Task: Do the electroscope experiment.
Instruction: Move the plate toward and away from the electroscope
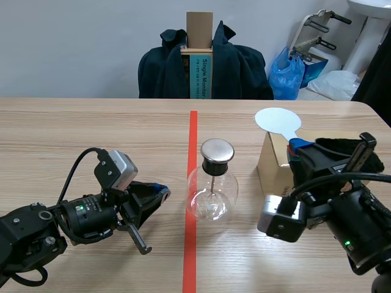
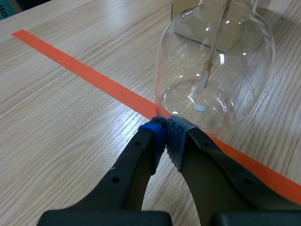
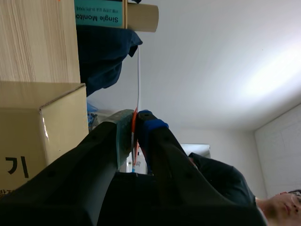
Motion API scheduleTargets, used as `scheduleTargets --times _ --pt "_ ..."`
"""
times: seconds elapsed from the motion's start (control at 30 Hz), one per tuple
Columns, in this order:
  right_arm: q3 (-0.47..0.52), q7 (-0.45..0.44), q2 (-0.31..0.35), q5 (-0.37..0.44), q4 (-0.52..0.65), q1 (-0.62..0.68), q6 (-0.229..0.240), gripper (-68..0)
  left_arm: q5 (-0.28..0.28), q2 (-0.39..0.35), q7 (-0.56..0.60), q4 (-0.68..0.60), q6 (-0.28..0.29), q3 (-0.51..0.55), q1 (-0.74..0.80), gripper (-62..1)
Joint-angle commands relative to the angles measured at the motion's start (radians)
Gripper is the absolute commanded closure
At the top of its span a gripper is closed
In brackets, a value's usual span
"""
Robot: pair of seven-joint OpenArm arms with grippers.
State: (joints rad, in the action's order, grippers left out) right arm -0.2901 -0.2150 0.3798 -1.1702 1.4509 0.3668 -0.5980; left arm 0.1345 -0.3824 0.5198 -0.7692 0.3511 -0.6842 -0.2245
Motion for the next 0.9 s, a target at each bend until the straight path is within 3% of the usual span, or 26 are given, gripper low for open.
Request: scheduleTargets --times 0.0,0.3,0.87 --pt "0.010 0.011 0.011 0.006 0.006 0.000 -0.011 -0.8 0.010 0.005 0.009 -0.023 0.001 0.010 -0.003 -1.9" --pt "0.010 -0.030 0.011 0.006 0.006 0.000 -0.010 -0.8 0.010 0.005 0.013 -0.023 0.001 0.010 -0.003 -1.9" --pt "0.010 -0.360 0.011 0.006 0.006 -0.001 -0.011 -0.8 0.010 0.005 0.015 -0.023 0.001 0.010 -0.003 -1.8"
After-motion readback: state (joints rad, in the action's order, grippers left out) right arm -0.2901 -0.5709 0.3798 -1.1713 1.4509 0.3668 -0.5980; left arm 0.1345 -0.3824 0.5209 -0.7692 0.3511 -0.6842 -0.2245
